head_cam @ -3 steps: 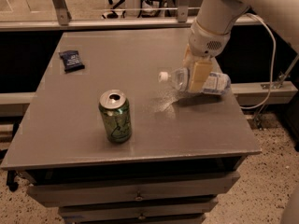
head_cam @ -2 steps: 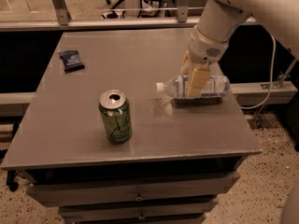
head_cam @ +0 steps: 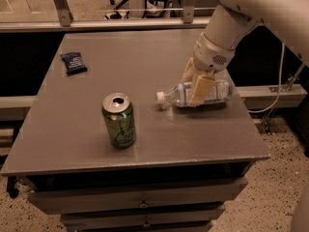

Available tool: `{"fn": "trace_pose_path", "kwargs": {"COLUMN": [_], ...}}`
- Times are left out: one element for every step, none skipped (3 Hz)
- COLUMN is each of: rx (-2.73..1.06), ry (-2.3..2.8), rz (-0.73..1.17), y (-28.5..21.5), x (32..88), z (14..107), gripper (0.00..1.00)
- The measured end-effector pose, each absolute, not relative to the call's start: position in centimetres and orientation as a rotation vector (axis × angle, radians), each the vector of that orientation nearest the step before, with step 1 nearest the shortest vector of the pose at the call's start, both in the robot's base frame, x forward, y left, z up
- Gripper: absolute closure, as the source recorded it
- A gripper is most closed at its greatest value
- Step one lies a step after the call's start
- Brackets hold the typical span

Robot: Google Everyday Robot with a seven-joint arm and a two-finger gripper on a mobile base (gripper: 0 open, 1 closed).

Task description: Knock blue plastic bottle over

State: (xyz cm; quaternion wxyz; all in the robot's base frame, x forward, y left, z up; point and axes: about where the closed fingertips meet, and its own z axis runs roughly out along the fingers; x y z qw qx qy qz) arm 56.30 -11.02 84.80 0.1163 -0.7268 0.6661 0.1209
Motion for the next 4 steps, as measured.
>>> {"fn": "trace_pose_path", "kwargs": {"rx": [-2.116, -2.104, -2.080, -2.003], "ry": [1.939, 1.933, 1.935, 1.885], "rz": [0.393, 0.405, 0.412, 0.390], "y": [-10.9, -11.0, -11.7, -14.7], "x": [55.4, 54.9, 54.3, 54.1], "z": [84.8, 85.1, 85.5, 87.7], "gripper": [0.05, 0.00, 0.00, 0.00]}}
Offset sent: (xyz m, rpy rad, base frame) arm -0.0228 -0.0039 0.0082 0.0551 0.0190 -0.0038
